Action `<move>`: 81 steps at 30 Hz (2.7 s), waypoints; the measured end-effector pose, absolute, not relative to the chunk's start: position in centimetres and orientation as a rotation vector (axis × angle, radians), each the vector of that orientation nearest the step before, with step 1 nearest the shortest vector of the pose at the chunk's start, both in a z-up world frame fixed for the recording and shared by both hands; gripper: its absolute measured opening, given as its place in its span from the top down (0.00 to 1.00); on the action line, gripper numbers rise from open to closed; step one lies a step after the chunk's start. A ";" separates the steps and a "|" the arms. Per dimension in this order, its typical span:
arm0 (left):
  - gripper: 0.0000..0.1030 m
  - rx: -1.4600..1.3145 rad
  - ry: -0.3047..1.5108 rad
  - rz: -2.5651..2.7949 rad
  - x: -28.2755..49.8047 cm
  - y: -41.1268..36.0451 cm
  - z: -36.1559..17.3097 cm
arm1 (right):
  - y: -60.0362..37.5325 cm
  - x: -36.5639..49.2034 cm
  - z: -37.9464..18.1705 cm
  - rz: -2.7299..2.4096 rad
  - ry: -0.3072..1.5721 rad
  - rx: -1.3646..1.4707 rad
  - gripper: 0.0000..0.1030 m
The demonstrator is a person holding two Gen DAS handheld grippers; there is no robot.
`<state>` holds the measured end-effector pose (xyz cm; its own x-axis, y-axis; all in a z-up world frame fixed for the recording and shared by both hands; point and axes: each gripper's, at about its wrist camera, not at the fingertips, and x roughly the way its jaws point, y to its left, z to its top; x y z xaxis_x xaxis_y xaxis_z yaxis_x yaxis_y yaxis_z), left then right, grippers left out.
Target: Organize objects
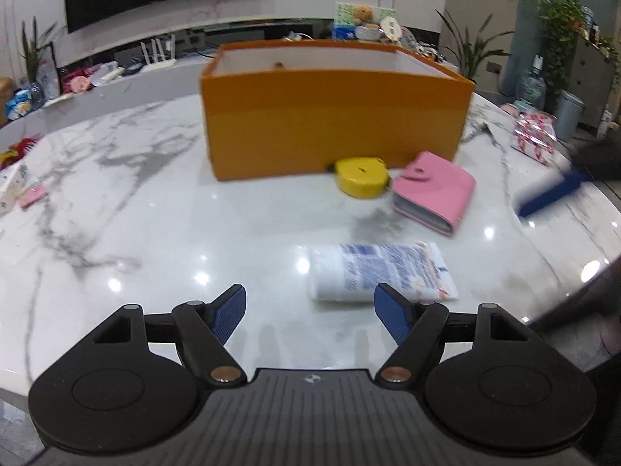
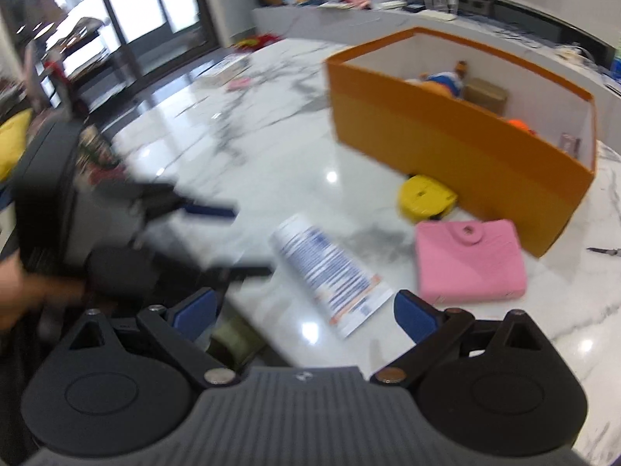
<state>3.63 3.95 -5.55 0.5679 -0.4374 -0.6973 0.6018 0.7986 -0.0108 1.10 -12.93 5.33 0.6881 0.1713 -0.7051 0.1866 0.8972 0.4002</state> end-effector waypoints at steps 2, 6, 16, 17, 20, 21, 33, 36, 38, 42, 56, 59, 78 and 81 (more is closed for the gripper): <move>0.16 0.223 0.731 -0.601 4.2 4.3 -4.8 | -11.3 1.0 4.9 0.073 0.844 0.508 0.05; 0.16 0.147 0.734 -0.607 5.3 4.7 -3.6 | -6.9 2.6 1.1 0.214 0.972 0.616 0.05; 0.16 0.101 0.796 -0.590 6.9 5.2 -2.6 | 2.5 9.4 -13.8 0.119 1.394 0.551 0.05; 0.16 0.071 0.800 -0.593 7.0 5.7 -2.2 | 3.2 9.8 -15.0 0.117 1.422 0.542 0.05; 0.16 0.005 0.798 -0.576 7.3 7.0 -1.5 | 5.3 10.2 -19.3 0.112 1.492 0.515 0.05; 0.16 -0.008 0.795 -0.574 7.5 7.3 -1.5 | 5.5 10.6 -20.8 0.111 1.518 0.508 0.05; 0.16 -0.078 0.819 -0.556 9.0 8.8 -2.1 | 6.0 9.1 -34.1 -0.057 1.684 0.543 0.06; 0.16 -0.082 0.832 -0.551 9.4 8.8 -2.3 | 5.9 8.7 -35.0 -0.051 1.696 0.568 0.06; 0.16 -0.089 0.845 -0.546 9.7 8.8 -2.5 | 6.1 8.5 -35.3 -0.034 1.697 0.586 0.06; 0.16 -0.095 0.861 -0.545 9.9 8.9 -2.8 | 6.5 8.4 -36.1 -0.010 1.716 0.602 0.06; 0.16 -0.076 0.885 -0.556 10.1 8.4 -3.3 | 6.4 9.6 -38.0 -0.033 1.731 0.659 0.26; 0.16 -0.069 0.887 -0.553 10.1 8.2 -3.4 | 6.1 9.9 -37.4 -0.035 1.722 0.676 0.26; 0.16 -0.093 0.883 -0.506 10.3 9.8 -3.6 | 2.7 16.7 -22.2 -0.005 1.475 0.530 0.26; 0.16 -0.097 0.888 -0.494 10.3 10.2 -3.8 | 4.0 18.2 -20.1 0.010 1.432 0.495 0.26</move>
<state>10.35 10.21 -3.77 0.5267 -0.4521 -0.7199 0.3733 0.8838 -0.2819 18.20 3.99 -20.14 0.1566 0.2980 -0.9416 0.2852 0.8991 0.3320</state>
